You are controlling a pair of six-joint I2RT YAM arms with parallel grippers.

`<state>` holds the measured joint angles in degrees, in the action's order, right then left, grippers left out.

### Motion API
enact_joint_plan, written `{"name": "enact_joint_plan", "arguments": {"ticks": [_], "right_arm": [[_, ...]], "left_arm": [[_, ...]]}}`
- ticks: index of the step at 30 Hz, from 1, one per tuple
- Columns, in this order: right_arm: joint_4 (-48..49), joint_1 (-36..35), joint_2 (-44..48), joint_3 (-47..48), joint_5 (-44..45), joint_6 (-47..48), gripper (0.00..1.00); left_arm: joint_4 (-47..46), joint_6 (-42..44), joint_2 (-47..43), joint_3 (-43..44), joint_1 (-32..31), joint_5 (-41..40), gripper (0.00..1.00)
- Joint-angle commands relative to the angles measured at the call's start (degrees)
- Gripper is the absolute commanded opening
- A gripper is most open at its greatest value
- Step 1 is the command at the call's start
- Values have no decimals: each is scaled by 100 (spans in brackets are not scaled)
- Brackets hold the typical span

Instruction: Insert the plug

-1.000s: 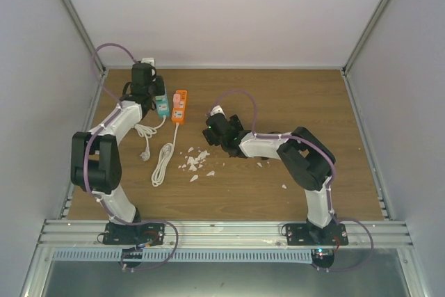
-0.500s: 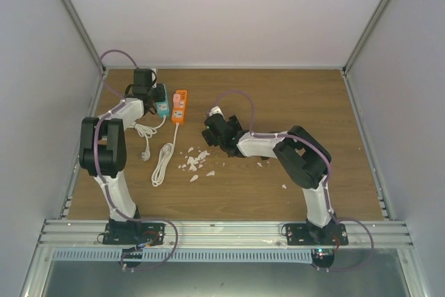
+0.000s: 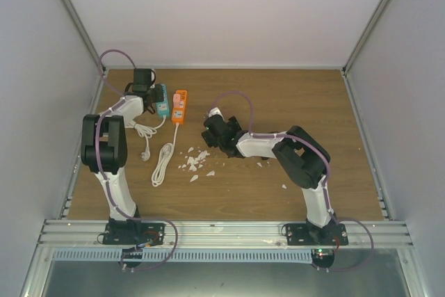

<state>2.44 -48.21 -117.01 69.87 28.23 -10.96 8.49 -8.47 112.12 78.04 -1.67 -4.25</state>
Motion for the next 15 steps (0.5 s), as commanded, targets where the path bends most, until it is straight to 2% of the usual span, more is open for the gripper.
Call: {"name": "enact_joint_plan", "arguments": {"ticks": [1, 8, 15], "right_arm": [[-15, -58, -66, 165, 76, 7, 100], [-23, -66, -110, 177, 77, 15, 100], [-43, -66, -150, 217, 103, 15, 99]], "left_arm": [[-173, 15, -446, 89, 53, 108, 0], [-128, 64, -361, 204, 53, 288, 0], [224, -89, 284, 364, 62, 85, 0]]}}
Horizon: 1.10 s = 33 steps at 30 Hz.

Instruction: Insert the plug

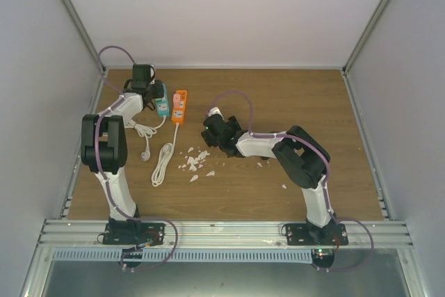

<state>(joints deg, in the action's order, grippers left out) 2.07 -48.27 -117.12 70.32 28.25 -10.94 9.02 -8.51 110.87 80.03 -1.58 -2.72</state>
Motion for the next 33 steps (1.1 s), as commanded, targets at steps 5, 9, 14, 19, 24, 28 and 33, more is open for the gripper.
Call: {"name": "enact_joint_plan", "arguments": {"ticks": [5, 9, 14, 19, 24, 28, 33], "right_arm": [[-22, -60, -139, 175, 114, 13, 100], [-46, -66, -134, 183, 143, 7, 99], [-42, -60, -138, 200, 135, 19, 100], [-24, -69, -143, 183, 115, 13, 100], [-22, -113, -107, 176, 85, -48, 100], [-30, -218, 47, 99, 308, -137, 100], [-534, -231, 405, 109, 746, -587, 100]], "left_arm": [[230, -221, 745, 155, 53, 25, 0], [128, -263, 649, 96, 53, 25, 0], [-35, -307, 110, -4, 53, -68, 0], [-231, -397, -769, -65, 53, -58, 12], [-577, -924, -1640, -355, 24, 746, 65], [-1233, -1497, -2319, -988, 7, 1419, 83], [-1634, -1573, -2764, -1612, -182, 1643, 91]]}}
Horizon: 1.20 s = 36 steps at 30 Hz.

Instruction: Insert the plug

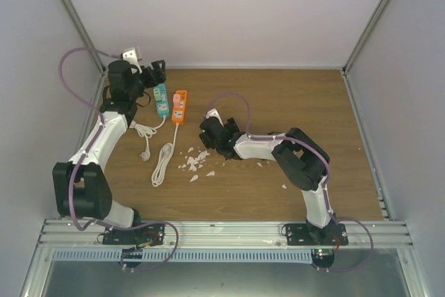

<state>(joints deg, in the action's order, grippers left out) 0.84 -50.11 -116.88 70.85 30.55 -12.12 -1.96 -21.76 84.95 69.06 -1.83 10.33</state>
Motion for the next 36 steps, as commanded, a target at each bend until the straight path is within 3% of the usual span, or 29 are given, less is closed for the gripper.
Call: {"name": "enact_joint_plan", "arguments": {"ticks": [1, 5, 10, 17, 21, 28, 31, 36], "right_arm": [[-741, -39, 445, 157, 572, -745, 99], [-2347, -41, 668, 952, 775, -1820, 99], [-2876, 5, 1344, 1075, 542, -2160, 100], [-3225, 144, 2524, -180, 603, -2730, 100], [-3365, 675, 3407, -991, -198, -2982, 99], [-3620, 856, 5549, -2724, -888, -3836, 100], [-3697, 956, 5765, -3067, -1202, -3922, 99], [-3244, 1207, 5349, -3313, -1547, -3698, 99]], "left_arm": [[-658, -197, -307, -724, -214, 241, 91], [-1343, -300, -873, -1570, -301, 300, 93], [-1990, -1, -1255, -2061, -596, 645, 97], [-2393, 370, -1206, -2498, -668, 1354, 99], [-2604, 492, -1124, -2607, -662, 1607, 99], [-3059, 505, -993, -2875, -662, 2051, 99], [-3113, 480, -846, -2819, -668, 2234, 99], [-3155, 584, -752, -2816, -665, 2248, 99]]}}
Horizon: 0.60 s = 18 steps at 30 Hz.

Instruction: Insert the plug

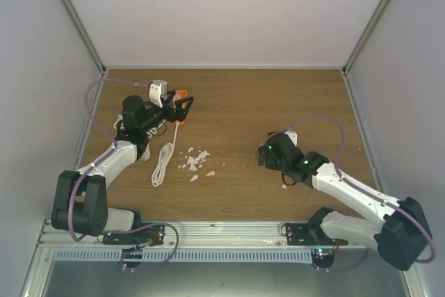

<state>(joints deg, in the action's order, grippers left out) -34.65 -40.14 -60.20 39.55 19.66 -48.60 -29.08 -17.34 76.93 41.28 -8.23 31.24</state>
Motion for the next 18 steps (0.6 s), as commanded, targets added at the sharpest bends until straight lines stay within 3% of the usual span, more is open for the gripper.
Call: {"name": "enact_joint_plan", "arguments": {"ticks": [1, 11, 18], "right_arm": [[440, 296, -440, -227, -591, 30, 99], [1599, 715, -1538, -165, -980, 739, 86], [1727, 898, -2614, 254, -846, 952, 75]], "left_arm": [[-433, 170, 61, -36, -27, 127, 99], [-426, 240, 253, 11, -15, 83, 99], [-381, 281, 270, -1, -3, 29, 99]]}}
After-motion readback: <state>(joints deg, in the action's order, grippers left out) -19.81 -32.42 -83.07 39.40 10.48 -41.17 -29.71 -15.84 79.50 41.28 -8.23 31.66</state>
